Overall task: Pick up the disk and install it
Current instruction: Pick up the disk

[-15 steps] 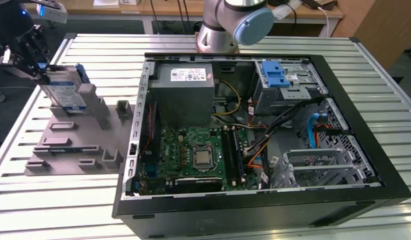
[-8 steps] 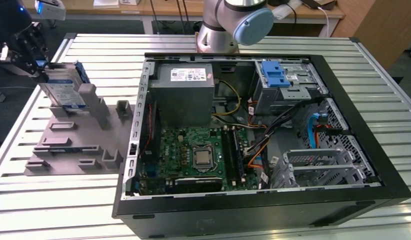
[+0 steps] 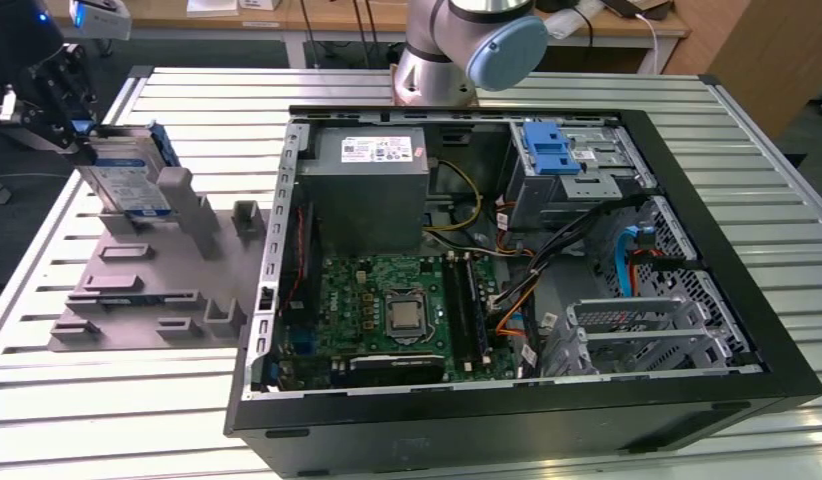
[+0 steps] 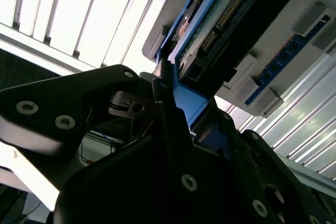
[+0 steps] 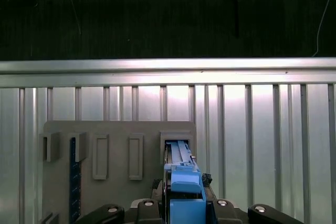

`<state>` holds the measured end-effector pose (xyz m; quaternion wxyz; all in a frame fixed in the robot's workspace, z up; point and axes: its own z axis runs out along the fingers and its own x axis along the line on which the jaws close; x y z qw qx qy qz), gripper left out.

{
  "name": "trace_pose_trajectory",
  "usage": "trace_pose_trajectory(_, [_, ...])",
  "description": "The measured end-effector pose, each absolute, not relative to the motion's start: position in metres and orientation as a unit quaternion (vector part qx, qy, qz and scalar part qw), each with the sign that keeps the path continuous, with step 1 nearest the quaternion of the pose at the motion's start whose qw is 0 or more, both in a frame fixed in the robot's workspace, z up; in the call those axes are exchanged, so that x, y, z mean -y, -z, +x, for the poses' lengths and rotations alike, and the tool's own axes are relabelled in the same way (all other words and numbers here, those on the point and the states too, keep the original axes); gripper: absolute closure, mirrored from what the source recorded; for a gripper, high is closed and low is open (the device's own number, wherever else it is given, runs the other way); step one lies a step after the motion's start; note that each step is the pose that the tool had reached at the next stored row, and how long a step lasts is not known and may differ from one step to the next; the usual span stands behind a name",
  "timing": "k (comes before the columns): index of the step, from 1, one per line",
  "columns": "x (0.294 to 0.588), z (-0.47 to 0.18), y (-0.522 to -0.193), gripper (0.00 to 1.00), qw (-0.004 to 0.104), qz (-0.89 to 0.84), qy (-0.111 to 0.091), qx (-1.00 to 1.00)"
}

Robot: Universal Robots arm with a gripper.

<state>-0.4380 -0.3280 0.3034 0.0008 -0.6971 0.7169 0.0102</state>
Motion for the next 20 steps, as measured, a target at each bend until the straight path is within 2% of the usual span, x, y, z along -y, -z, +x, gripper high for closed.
trace_pose_trajectory(20, [0.3280,-0.4380,-0.3132,0.64,0.001,-0.697,-0.010,-0.717])
